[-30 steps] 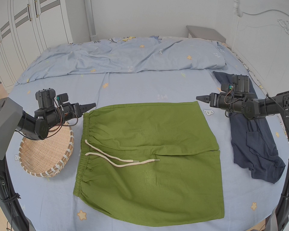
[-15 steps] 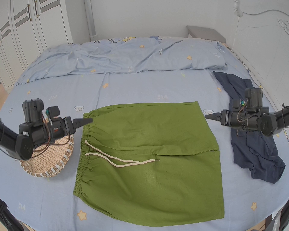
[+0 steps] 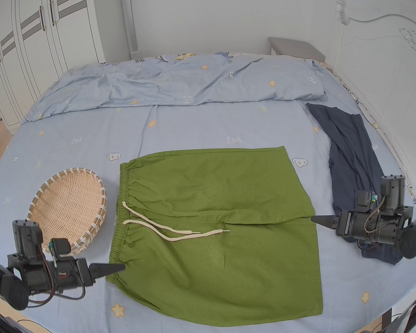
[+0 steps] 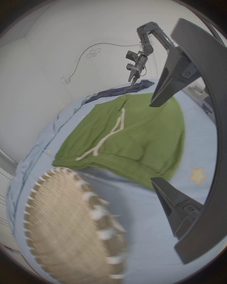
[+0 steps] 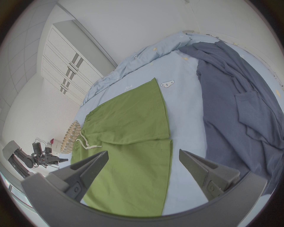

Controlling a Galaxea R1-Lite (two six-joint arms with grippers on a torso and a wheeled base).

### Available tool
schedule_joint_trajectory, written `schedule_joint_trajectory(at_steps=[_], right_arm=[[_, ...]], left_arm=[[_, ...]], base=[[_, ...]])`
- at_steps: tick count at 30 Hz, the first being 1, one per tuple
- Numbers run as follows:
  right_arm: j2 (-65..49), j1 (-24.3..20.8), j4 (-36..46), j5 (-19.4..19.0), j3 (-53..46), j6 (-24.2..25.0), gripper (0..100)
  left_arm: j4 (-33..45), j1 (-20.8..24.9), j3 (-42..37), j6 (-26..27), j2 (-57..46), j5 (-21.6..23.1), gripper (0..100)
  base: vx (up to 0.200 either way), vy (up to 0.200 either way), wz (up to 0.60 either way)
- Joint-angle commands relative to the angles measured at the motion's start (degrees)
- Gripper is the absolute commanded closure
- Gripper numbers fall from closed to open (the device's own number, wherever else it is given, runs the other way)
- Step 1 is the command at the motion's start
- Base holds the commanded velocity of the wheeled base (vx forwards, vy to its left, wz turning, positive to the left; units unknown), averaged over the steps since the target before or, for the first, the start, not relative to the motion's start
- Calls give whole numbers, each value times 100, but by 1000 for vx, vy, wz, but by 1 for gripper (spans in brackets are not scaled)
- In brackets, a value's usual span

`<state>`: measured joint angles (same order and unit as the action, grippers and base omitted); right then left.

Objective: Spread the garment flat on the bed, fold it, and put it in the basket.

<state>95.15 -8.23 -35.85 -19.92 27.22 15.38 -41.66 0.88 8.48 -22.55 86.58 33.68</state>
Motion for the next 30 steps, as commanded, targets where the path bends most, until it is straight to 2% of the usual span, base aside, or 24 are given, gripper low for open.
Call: schedule_joint_trajectory(at_steps=[1, 5, 11, 20, 25, 30], right_arm=[[-778, -135, -247, -3, -666, 79, 0], [-831, -144, -247, -3, -745, 79, 0], [-866, -153, -247, -3, -797, 79, 0], [-858, -144, -282, -3, -797, 79, 0], [-822, -153, -282, -3, -797, 79, 0], [-822, -153, -291, -3, -797, 79, 0]], left_arm=[[-27, -35, -840, -258, -625, 552, 0], [87, -53, -840, -250, -572, 657, 0], [-36, -114, -822, -135, 351, 640, 0], [-405, -527, -840, 761, 1608, 666, 0], [-633, -641, -805, 787, 1731, 683, 0], [-1284, -668, -831, 752, 2100, 798, 0]], base=[[0, 0, 0], [0, 0, 0], [0, 0, 0], [0, 0, 0], [0, 0, 0], [0, 0, 0]])
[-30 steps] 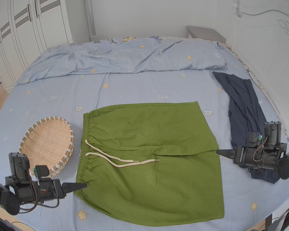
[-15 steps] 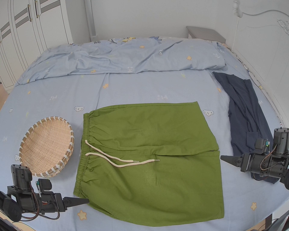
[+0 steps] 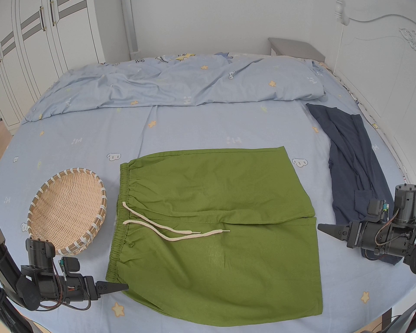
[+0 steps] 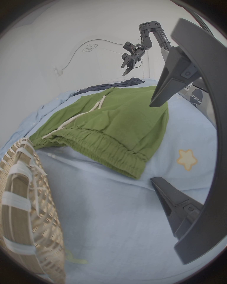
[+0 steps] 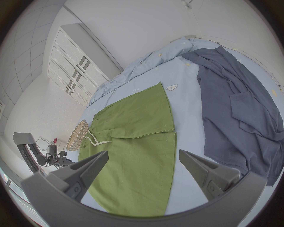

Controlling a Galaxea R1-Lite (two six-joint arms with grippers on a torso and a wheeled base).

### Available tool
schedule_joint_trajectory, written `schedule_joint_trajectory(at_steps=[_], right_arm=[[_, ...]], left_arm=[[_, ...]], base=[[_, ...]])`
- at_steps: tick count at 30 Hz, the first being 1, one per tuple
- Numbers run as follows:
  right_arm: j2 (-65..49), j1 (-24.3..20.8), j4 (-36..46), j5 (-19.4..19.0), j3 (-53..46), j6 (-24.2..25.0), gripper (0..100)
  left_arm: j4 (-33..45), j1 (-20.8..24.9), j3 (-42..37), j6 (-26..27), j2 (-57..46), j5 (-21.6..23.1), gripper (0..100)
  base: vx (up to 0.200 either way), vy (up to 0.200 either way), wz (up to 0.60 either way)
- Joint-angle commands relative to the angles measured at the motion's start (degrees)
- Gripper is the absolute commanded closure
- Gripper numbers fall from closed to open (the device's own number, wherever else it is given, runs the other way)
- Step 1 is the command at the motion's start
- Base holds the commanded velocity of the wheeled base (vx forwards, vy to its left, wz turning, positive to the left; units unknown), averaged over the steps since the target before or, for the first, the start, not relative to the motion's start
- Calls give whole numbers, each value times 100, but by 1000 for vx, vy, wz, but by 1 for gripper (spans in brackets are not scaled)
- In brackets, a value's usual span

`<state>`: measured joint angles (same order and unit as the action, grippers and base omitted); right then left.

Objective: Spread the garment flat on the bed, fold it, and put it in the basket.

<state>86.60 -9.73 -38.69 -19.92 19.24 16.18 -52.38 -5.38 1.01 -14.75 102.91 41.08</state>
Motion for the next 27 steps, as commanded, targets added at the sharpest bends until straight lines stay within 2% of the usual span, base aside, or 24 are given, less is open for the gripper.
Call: schedule_joint_trajectory(at_steps=[1, 3, 8, 12, 16, 21, 22, 27], right_arm=[[32, -3, -7, -3, 1, -1, 0], [32, -3, -7, -3, 1, -1, 0], [32, -3, -7, -3, 1, 8, 0], [41, -3, -7, -3, 1, 8, 0], [50, -38, -15, -3, 1, 8, 0], [50, -38, -15, -3, 1, 8, 0], [50, -38, -15, -3, 1, 8, 0], [59, -38, -15, 6, 1, 8, 0]], left_arm=[[-466, -42, -92, -37, 616, 102, 0], [-958, -42, -101, -63, 950, 119, 0], [-1503, -42, -101, -63, 1425, 128, 0], [-1608, -60, -101, -63, 1451, 128, 0], [-1811, -271, -101, -63, 1442, 163, 0], [-1881, -429, -101, -107, 1433, 374, 0], [-1881, -473, -101, -98, 1433, 427, 100], [-1872, -517, -101, -98, 1433, 436, 100]], base=[[0, 0, 0], [0, 0, 0], [0, 0, 0], [0, 0, 0], [0, 0, 0], [0, 0, 0], [0, 0, 0], [0, 0, 0]])
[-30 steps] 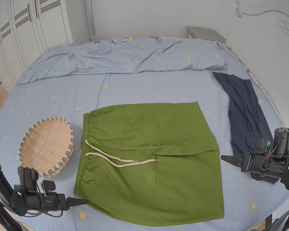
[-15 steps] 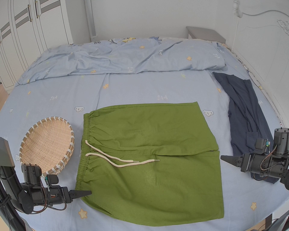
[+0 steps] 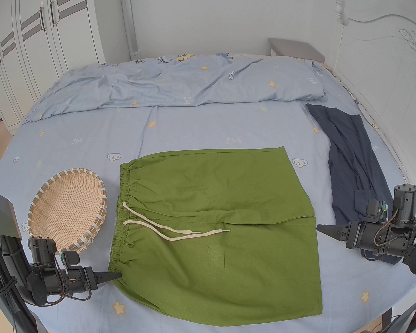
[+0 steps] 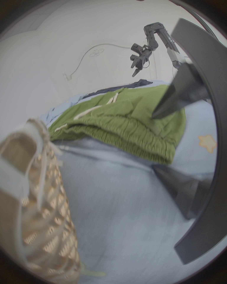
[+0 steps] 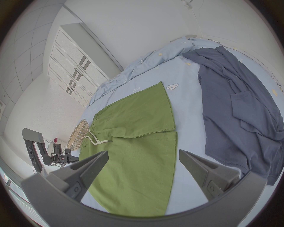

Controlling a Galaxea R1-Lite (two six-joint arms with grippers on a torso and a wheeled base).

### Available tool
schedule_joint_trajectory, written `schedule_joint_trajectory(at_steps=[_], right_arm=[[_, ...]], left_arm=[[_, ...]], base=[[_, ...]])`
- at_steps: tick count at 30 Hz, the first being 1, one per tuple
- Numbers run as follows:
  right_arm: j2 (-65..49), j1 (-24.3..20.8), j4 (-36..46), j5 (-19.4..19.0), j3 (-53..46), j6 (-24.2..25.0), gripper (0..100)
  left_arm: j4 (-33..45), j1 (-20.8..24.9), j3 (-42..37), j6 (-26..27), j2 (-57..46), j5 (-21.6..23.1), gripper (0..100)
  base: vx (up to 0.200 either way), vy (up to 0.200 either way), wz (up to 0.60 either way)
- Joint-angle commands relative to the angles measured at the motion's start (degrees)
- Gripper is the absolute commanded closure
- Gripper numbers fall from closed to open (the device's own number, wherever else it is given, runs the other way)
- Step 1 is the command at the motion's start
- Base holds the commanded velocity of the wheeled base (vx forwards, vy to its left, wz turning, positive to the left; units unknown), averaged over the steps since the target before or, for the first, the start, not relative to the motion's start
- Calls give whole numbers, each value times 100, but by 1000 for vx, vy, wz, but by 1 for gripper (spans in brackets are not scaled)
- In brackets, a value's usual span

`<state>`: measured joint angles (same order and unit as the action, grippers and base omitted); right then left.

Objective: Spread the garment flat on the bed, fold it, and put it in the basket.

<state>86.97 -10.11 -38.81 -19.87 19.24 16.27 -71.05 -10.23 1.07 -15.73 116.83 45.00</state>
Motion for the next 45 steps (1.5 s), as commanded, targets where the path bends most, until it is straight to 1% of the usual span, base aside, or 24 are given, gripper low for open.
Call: schedule_joint_trajectory(at_steps=[1, 7, 10, 13, 14, 16, 17, 20, 23, 25, 31, 32, 40, 41, 42, 45], right_arm=[[22, 0, -3, 1, 1, -1, 0], [22, 0, 6, 1, -16, -1, 0], [22, 0, 6, -17, -219, -10, 0], [13, -9, 32, -34, -430, -10, 0], [22, -9, 41, -61, -579, -10, 0], [22, -18, 41, -122, -737, -10, 0], [13, -53, 58, -201, -939, -19, 0], [31, -114, 76, -307, -1264, -10, 0], [189, -114, 58, -439, -1563, -10, 0], [374, -97, 58, -571, -1686, -10, 0], [646, -53, 6, -790, -1897, -45, 0], [699, -53, 14, -878, -1924, -72, 0], [1305, -229, 41, -1010, -1924, -81, 0], [1323, -246, 67, -1089, -1924, -81, 0], [1323, -246, 67, -1089, -1924, -81, 0], [1595, -290, 49, -1335, -1924, -107, 0]], left_arm=[[-6, -58, -107, -1, 41, 44, 100], [109, -181, -107, 8, 15, 44, 100], [847, -436, -107, 87, -275, 88, 100], [1418, -656, -107, 245, -706, 396, 100], [1691, -805, -98, 404, -882, 651, 100], [1963, -964, -98, 579, -1049, 906, 100], [2262, -1095, -98, 808, -1181, 1108, 100], [2640, -1139, -98, 1247, -1198, 1161, 100], [2763, -1148, -98, 1599, -1172, 1187, 100], [2807, -1148, -98, 1722, -1101, 1187, 100], [2824, -1131, -98, 1757, -996, 1196, 100], [2816, -1131, -98, 1757, -996, 1196, 100], [2780, -1139, -98, 1757, -987, 1196, 100], [2780, -1139, -98, 1757, -987, 1196, 100], [2780, -1139, -98, 1757, -987, 1196, 100], [2789, -1148, -98, 1748, -987, 1196, 100]], base=[[0, 0, 0], [0, 0, 0], [0, 0, 0], [0, 0, 0], [0, 0, 0], [0, 0, 0], [0, 0, 0], [0, 0, 0], [0, 0, 0], [0, 0, 0], [0, 0, 0], [0, 0, 0], [0, 0, 0], [0, 0, 0], [0, 0, 0], [0, 0, 0]])
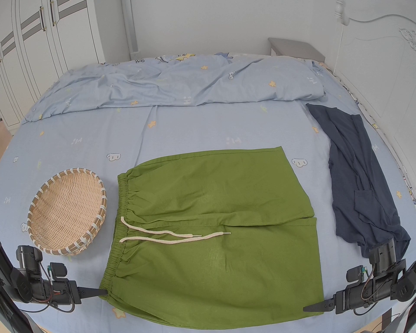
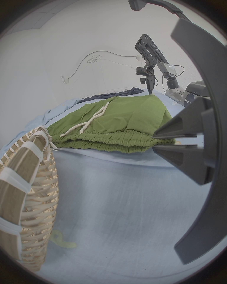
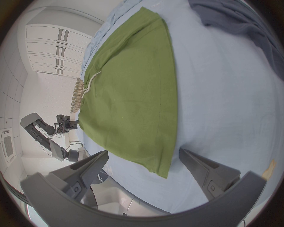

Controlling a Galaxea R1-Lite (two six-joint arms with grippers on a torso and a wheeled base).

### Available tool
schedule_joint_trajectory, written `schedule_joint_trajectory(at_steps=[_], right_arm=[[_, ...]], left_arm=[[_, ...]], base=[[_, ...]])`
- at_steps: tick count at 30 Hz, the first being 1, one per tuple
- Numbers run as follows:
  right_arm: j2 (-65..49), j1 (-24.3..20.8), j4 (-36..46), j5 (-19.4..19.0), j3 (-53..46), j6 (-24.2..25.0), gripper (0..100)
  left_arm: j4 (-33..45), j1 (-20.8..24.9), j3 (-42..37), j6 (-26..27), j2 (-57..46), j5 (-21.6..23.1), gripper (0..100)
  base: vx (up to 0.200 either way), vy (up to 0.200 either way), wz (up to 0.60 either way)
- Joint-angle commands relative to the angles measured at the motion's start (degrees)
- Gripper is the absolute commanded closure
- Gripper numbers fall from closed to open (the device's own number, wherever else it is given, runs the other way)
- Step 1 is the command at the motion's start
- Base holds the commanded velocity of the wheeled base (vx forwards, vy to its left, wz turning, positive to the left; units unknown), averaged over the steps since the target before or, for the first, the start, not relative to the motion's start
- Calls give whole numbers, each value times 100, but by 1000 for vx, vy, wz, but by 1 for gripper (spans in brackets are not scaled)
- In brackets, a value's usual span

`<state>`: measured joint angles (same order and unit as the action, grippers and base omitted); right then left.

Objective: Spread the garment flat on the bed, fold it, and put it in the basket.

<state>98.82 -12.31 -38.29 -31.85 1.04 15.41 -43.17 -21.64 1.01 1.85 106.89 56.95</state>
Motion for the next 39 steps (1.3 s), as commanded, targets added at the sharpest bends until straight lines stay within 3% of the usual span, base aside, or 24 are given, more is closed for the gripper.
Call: schedule_joint_trajectory(at_steps=[1, 26, 27, 39], right_arm=[[525, -96, -29, -163, -104, -38, 0], [1069, -228, -442, -453, -7, -126, 0], [1069, -219, -442, -462, -7, -117, 100], [841, 115, -91, -401, -104, -152, 100]], left_arm=[[1, -7, -92, -10, 8, 0, 100], [-43, 2, -92, -10, 8, 0, 100], [-43, 2, -92, -10, 8, 0, 100], [-60, -113, -92, -10, 34, 9, 100]], base=[[0, 0, 0], [0, 0, 0], [0, 0, 0], [0, 0, 0]])
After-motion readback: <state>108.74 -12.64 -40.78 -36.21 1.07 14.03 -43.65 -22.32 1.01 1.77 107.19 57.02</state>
